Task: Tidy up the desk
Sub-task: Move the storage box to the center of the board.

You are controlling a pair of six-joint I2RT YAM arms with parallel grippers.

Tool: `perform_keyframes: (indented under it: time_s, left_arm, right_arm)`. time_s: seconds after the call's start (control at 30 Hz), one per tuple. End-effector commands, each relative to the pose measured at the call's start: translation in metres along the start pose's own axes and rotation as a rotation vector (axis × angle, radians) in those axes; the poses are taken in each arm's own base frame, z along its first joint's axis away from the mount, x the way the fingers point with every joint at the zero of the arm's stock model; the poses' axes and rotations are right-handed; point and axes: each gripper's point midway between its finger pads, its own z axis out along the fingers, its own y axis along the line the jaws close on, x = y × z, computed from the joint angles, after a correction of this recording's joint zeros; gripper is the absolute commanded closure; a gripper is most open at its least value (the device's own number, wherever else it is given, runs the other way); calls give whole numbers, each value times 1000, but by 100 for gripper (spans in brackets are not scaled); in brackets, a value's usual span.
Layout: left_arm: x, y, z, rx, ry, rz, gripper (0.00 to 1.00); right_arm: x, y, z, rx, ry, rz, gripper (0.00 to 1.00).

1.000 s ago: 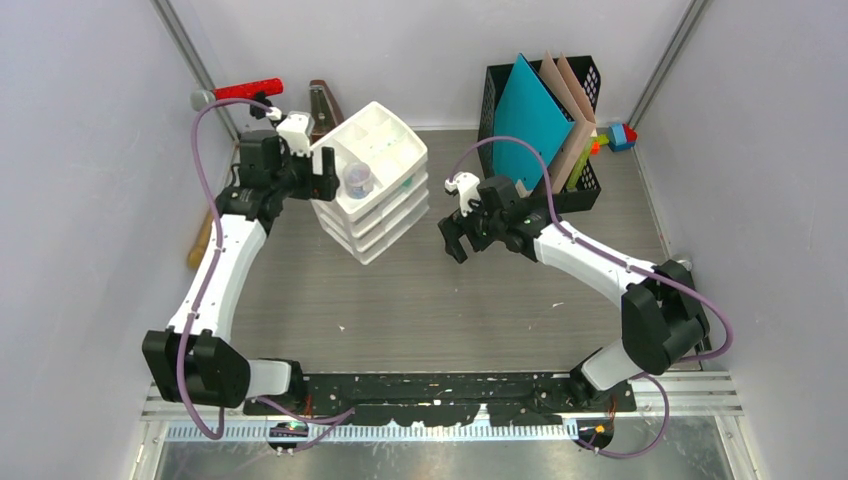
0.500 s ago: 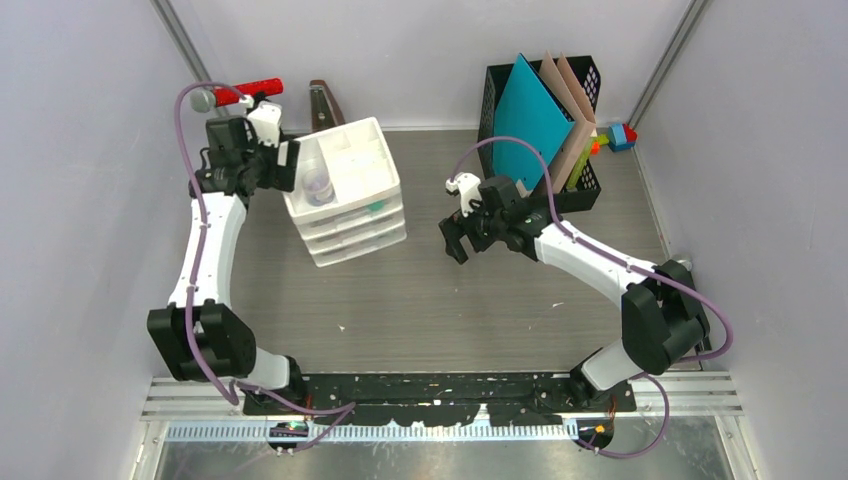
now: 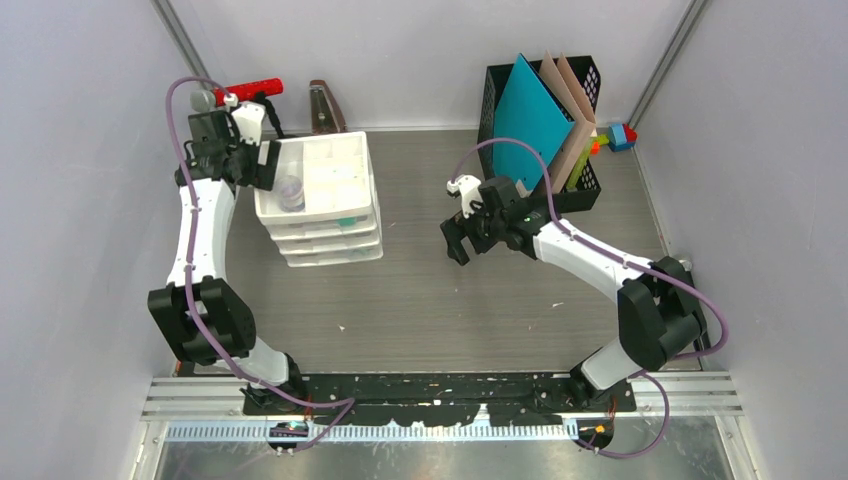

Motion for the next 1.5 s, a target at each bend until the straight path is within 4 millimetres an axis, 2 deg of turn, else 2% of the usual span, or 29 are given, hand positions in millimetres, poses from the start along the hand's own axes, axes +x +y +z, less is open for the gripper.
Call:
perform_keyframes:
  time_s: [0.0,0.13,0.27,0.43,0.6,0.83,0.97,1.1,1.23,1.47]
  left_arm:
    - [-15,11,-16,-38,-69,-22,2]
    - [-24,14,-24,-60,-113,-34,1]
    - [-42,21,-30,-74,-157,-44,0]
    - [-54,23,-21,-60,-168,-58,0]
    - [-59,23,-7,-46,-176,-71,1]
    - [-56,16,15,4,-139,-104,8]
    - [-52,8,26,40,-130,-128,15]
    - [-58,7,36,55,-146,-167,25]
    - [-68,3,44,87,-159,-213,28]
    - [-75,-2,56,117,-162,-297,32]
  right_arm:
    - [-17,-2,-3,-4,-45,1,0]
    - [-15,-2,0,-10,-34,6,0]
    - [-14,-4,1,-6,-24,7,0]
    - [-19,-14,-7,42,-44,7,0]
    - [-30,-25,-24,81,-81,10,0]
    - [-41,-40,-44,139,-107,-8,1]
    - [-38,-45,-50,169,-95,-18,0]
    - [-35,-51,-59,217,-102,-28,1]
    - [-34,-68,-75,327,-110,-34,1]
    - [-25,-81,-90,398,-116,-16,1]
